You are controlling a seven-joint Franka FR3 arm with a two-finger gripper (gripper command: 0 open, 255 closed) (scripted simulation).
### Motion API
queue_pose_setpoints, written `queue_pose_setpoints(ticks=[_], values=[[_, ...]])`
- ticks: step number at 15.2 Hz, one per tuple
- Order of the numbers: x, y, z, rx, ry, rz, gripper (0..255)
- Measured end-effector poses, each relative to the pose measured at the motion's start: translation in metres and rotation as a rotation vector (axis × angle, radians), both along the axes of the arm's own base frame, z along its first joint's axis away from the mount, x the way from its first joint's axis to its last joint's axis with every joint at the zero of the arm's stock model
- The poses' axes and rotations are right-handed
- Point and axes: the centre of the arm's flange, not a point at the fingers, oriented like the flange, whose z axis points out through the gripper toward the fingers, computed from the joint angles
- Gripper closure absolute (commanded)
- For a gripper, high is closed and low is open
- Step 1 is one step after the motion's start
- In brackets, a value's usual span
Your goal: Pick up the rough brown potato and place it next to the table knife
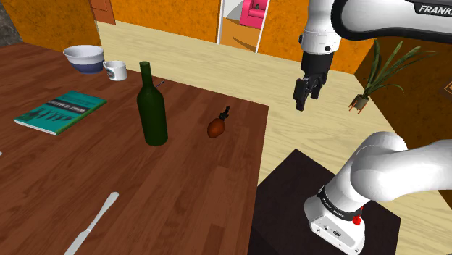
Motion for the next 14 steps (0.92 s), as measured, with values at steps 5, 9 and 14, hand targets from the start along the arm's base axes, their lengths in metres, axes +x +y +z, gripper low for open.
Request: queue_pose_setpoints(ticks=[5, 9, 14], values=[[0.015, 0.013, -0.03, 0.028, -0.047, -0.111, 0], [0.031, 0.024, -0.063, 0.065, -0.112, -0.259, 0], [0.065, 0.038, -0.105, 0.112, -0.195, -0.448, 0]])
